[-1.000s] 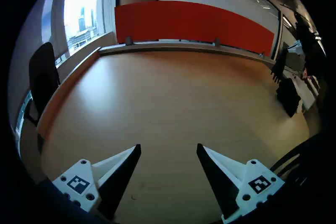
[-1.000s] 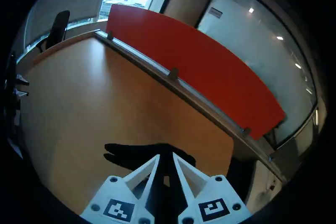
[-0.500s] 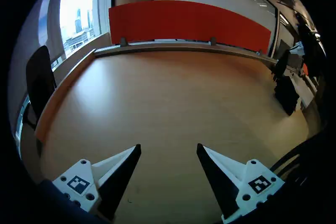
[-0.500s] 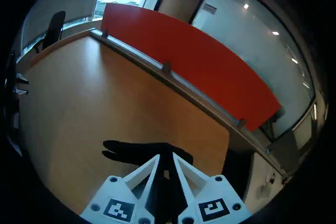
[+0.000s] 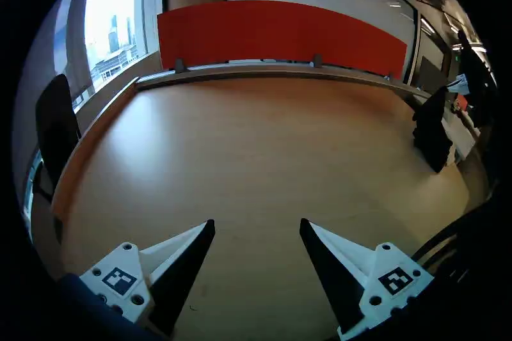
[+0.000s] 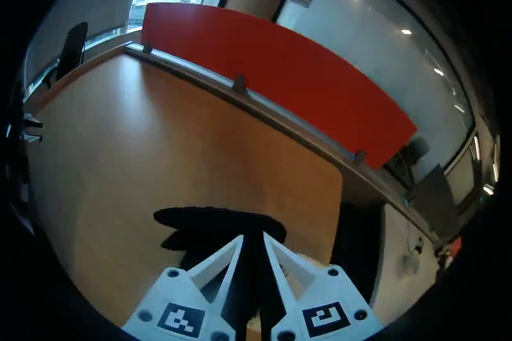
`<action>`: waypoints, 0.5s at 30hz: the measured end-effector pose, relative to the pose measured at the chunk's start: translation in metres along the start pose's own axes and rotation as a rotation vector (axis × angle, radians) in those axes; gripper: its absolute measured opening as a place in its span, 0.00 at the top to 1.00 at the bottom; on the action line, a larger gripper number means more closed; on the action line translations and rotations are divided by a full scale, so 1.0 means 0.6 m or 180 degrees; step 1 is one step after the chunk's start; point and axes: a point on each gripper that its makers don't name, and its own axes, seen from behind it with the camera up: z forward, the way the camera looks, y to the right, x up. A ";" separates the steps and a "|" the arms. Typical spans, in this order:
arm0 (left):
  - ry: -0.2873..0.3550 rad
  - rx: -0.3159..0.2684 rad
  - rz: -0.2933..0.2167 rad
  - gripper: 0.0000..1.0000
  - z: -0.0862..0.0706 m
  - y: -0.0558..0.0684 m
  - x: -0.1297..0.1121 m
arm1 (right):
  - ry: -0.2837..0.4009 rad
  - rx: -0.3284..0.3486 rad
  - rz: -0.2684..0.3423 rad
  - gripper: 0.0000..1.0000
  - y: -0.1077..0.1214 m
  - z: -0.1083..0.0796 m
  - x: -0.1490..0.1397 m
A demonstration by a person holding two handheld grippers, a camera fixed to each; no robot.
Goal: Fold towel
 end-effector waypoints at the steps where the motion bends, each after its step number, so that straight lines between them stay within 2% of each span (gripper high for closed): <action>1: -0.0003 -0.0005 0.0003 0.01 0.000 0.001 0.000 | -0.0008 0.0000 0.0016 0.94 -0.001 -0.002 -0.006; 6: -0.0010 -0.0028 0.0015 0.01 0.001 0.005 -0.002 | -0.0033 0.0012 0.0073 0.94 -0.011 -0.010 -0.028; 15: -0.0004 -0.0055 0.0018 0.01 0.003 0.011 -0.002 | -0.0041 0.0034 0.0069 0.94 -0.029 -0.017 -0.038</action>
